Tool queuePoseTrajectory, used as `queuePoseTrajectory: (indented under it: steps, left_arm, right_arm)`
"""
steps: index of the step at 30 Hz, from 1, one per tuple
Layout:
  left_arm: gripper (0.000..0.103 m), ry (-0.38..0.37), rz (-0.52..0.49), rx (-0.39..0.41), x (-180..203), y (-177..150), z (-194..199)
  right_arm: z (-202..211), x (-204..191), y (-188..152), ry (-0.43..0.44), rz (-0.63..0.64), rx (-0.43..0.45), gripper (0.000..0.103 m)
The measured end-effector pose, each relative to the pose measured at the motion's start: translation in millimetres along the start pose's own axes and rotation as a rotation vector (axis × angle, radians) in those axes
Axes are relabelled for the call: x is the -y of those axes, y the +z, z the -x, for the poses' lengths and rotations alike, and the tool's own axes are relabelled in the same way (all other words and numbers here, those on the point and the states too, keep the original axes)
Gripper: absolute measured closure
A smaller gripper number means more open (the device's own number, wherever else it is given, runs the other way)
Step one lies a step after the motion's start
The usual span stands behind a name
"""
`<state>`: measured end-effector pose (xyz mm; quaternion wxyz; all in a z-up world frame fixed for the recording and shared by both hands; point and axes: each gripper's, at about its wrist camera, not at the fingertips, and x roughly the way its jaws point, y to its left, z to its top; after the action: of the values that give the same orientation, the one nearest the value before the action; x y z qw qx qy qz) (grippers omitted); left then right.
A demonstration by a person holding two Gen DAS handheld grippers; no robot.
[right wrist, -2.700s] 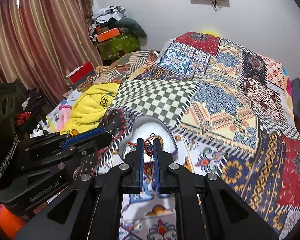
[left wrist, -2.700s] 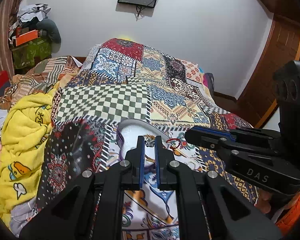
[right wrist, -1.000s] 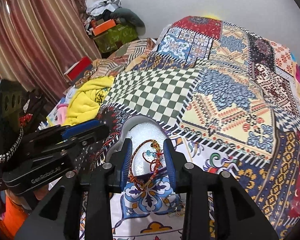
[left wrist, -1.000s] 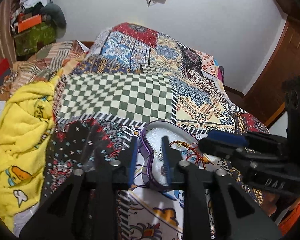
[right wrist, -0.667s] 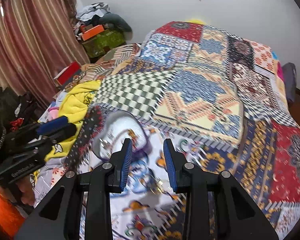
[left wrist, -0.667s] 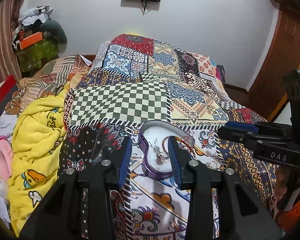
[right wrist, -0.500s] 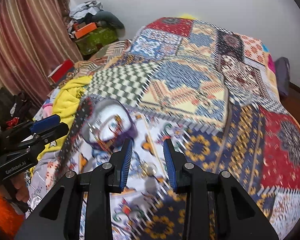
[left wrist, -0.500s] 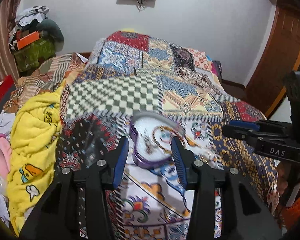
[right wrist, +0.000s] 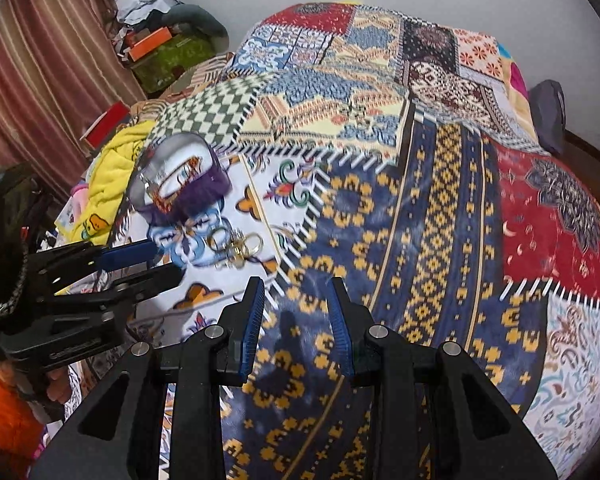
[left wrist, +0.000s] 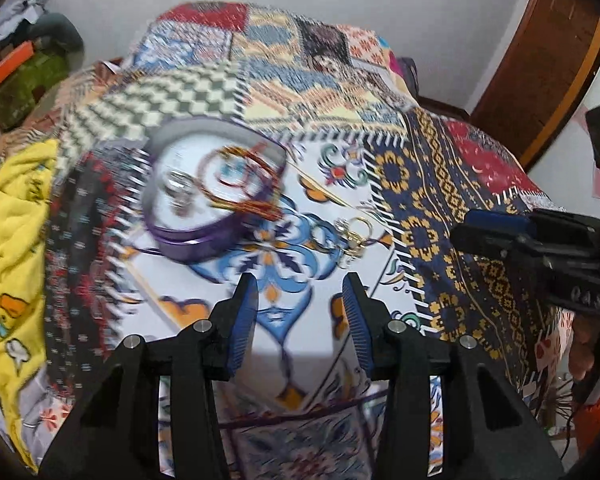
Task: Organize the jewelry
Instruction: 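Move the left gripper to a silver ring on the quilt and close on it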
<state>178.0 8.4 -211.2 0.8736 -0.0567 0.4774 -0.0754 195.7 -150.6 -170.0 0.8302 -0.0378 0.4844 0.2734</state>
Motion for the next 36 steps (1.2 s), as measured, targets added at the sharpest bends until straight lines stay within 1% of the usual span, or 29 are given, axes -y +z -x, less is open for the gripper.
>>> queuePoseTrajectory:
  steps: [2,4,6,8,13,20,23,27,31,36]
  left_arm:
    - [0.060,0.020,-0.006,-0.006,3.8,1.5,-11.2]
    - [0.062,0.037,-0.029,0.011,9.1,4.1,-14.6]
    - [0.073,0.057,-0.054,0.018,12.6,6.5,-20.4]
    - [0.077,0.082,-0.066,0.022,13.7,9.1,-26.1]
    - [0.077,0.068,-0.105,0.023,18.7,12.1,-31.8]
    - [0.077,0.033,-0.114,0.019,22.7,20.3,-40.6]
    - [0.082,0.031,-0.118,0.024,25.2,23.1,-44.5]
    - [0.083,0.023,-0.127,0.029,28.0,23.6,-44.8]
    - [0.083,0.008,-0.108,0.033,24.9,17.2,-36.6]
    - [0.083,0.016,-0.061,0.044,9.9,5.5,-20.2]
  right_arm:
    - [-1.9,1.8,-3.4,0.004,-0.004,-0.008,0.074]
    - [-4.4,5.1,-5.6,0.011,-0.011,-0.015,0.074]
    - [-7.0,7.5,-6.7,0.016,-0.016,-0.020,0.074]
    - [-10.0,9.2,-7.2,0.021,-0.018,-0.025,0.074]
    - [-18.1,10.8,-5.5,0.032,-0.019,-0.035,0.074]
    - [-26.2,9.4,-3.7,0.046,-0.019,-0.045,0.074]
    - [-28.1,8.1,-3.6,0.051,-0.014,-0.050,0.074]
    - [-30.4,1.2,-1.5,0.051,0.007,-0.055,0.074]
    - [-33.4,-8.4,3.0,0.053,0.039,-0.055,0.074]
    - [-41.8,-21.0,6.6,0.057,0.086,-0.069,0.074]
